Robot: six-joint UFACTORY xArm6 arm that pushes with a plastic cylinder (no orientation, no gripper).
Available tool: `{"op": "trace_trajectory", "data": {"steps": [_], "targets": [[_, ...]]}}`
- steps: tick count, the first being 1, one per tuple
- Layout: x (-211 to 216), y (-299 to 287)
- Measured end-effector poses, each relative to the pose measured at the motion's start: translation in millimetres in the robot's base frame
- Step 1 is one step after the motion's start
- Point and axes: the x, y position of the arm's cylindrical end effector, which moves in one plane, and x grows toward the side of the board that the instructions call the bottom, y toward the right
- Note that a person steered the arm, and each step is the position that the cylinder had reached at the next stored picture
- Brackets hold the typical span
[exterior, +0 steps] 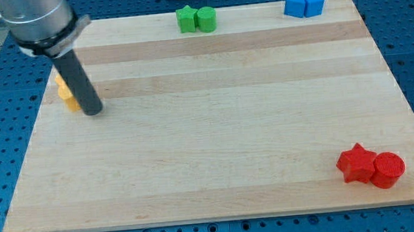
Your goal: Move your arm to the right side of the board
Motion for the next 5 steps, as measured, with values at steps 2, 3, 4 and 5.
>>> {"op": "trace_trajectory", "data": {"steps": [2, 3, 4, 5], "targets": [[-6, 186], [2, 275], [19, 350], [43, 414]]}}
